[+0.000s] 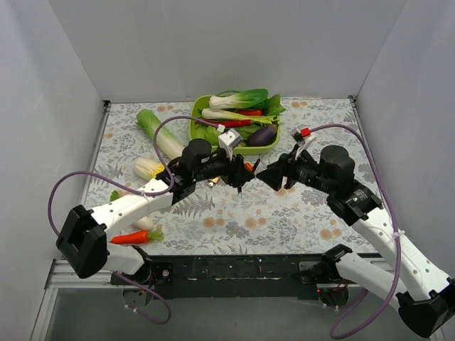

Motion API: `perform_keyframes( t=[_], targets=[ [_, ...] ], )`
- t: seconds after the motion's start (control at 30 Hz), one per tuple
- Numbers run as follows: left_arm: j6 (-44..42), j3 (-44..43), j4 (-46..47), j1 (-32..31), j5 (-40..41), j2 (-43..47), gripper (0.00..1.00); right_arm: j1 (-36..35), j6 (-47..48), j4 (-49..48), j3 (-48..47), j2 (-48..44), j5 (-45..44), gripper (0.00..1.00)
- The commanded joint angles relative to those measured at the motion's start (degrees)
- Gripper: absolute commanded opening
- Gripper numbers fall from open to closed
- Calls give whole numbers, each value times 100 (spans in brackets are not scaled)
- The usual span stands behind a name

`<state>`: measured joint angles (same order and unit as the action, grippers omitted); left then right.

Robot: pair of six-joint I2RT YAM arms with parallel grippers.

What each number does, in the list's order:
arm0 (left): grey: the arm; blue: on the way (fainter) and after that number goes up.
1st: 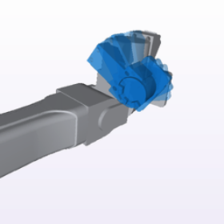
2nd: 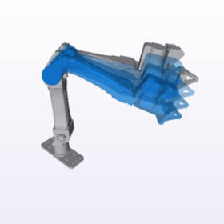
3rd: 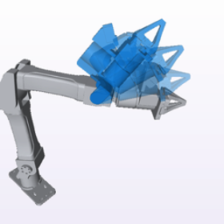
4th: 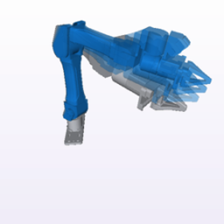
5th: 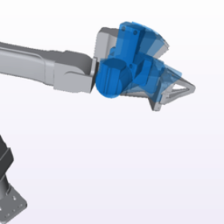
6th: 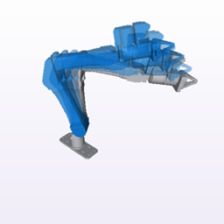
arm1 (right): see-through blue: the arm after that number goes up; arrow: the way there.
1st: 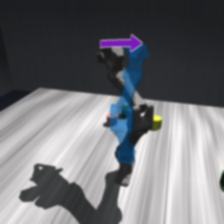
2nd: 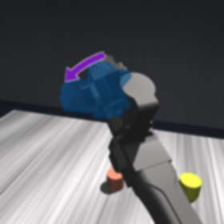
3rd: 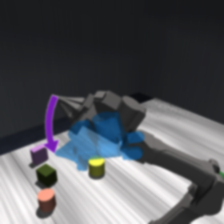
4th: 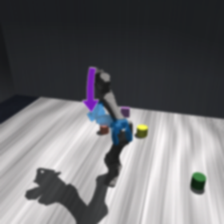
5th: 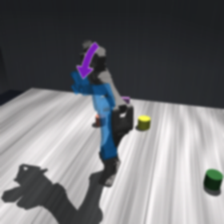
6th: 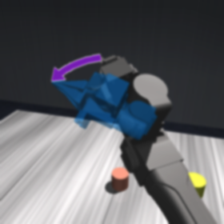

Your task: Unlock with the key

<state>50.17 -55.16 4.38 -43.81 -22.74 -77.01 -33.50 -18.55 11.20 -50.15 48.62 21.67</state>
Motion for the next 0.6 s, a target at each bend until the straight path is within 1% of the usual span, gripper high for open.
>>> perform_keyframes(
  t=[0.0, 0.2, 0.37, 0.53, 0.57],
  targets=[
    [-324, -162, -51, -277, 937, 354, 0, -17, -412, 146, -311, -20, -1077, 65],
    [-359, -154, -104, -347, 1368, 380, 0, -8, -905, -495, 49, 200, -1209, 67],
    [-447, -162, -113, -400, 1404, 398, 0, -17, -1098, -812, 163, 367, -1402, 65],
    [-482, -180, -166, -426, 1404, 362, 0, -17, -1195, -1059, 242, 622, -1227, 63],
    [-491, -188, -174, -426, 1413, 362, 0, -8, -1221, -1233, 260, 631, -1166, 63]
  ],
)
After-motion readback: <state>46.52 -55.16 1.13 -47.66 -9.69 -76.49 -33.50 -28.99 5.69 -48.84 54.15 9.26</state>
